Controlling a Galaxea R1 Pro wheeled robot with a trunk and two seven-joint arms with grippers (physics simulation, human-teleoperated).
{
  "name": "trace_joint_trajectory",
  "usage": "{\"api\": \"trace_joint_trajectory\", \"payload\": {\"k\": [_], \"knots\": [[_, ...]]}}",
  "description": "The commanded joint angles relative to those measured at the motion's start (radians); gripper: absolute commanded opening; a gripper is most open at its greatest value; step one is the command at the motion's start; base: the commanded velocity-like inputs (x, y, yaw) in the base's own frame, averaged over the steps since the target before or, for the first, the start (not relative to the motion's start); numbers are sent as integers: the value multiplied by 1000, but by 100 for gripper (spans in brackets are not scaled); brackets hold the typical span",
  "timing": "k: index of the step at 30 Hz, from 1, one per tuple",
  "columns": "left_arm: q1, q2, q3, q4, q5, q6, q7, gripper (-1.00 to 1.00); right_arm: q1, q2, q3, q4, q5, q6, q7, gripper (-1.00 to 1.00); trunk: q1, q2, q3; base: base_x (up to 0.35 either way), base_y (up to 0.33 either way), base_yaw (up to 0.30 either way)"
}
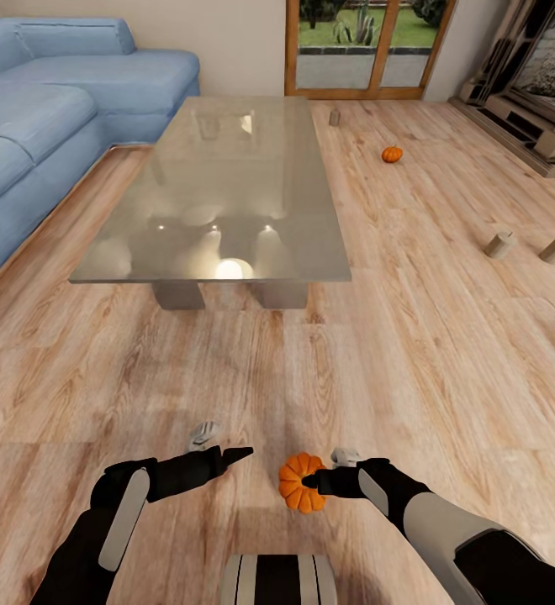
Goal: Place each of the two pumpkins and all three candles from the living room inside a cabinet in the living room (use any cabinet), then make sure every cabinet is closed, and position the cauldron so it is next to a table in the living room.
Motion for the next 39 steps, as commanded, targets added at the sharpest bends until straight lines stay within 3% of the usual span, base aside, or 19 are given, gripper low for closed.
{"api": "trace_joint_trajectory", "payload": {"k": [1,15,39], "knots": [[0,-1,3,0,-4,6,-6,100,0,0,6,-1,-8,4,0,100,0,0,-1,0,0,0],[0,-1,3,0,-4,6,-7,100,0,0,6,-1,-8,4,0,100,6,-3,-51,0,0,0],[0,-1,3,0,-3,6,-7,100,0,0,6,0,-8,4,0,100,6,-3,-51,51,0,0]]}}
